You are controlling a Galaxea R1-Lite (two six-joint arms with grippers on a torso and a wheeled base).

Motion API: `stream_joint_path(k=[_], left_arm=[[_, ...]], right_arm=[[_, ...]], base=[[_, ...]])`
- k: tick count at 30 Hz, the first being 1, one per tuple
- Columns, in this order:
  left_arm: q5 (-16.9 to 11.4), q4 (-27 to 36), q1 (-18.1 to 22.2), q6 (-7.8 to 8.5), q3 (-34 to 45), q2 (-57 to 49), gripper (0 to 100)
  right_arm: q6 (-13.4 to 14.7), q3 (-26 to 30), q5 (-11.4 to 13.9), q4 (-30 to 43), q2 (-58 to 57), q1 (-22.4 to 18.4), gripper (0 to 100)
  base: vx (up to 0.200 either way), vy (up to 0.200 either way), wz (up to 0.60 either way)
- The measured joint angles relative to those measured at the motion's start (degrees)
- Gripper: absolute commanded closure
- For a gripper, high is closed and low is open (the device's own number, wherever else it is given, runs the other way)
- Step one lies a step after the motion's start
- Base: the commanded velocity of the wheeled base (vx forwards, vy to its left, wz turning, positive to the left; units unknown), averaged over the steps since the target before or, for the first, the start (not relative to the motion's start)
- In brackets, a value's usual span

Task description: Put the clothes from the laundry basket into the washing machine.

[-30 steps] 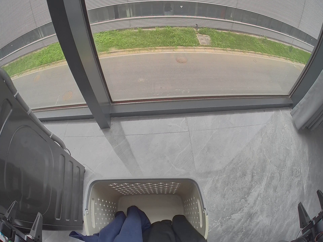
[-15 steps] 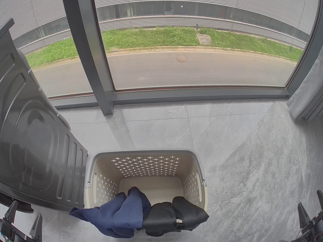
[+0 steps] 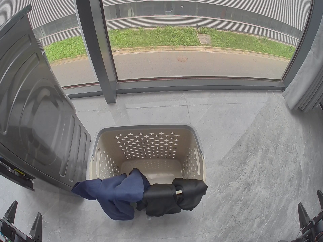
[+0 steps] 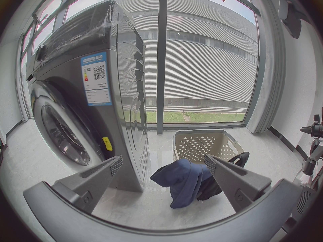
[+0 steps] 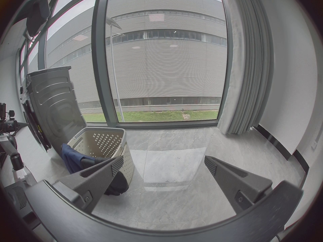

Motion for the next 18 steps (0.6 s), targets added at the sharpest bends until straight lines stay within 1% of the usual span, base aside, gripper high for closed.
stream_joint_path(k=[17, 18], left_arm=[[-0.04, -0.04, 0.06, 0.0, 0.0, 0.0, 0], [-0.01, -0.01, 0.09, 0.0, 0.0, 0.0, 0]], right_arm=[[0.0, 0.0, -0.05, 0.0, 0.0, 0.0, 0], [0.0, 0.0, -0.02, 0.0, 0.0, 0.0, 0]], base=[[-0.2, 0.0, 0.0], [0.0, 0.0, 0.0]])
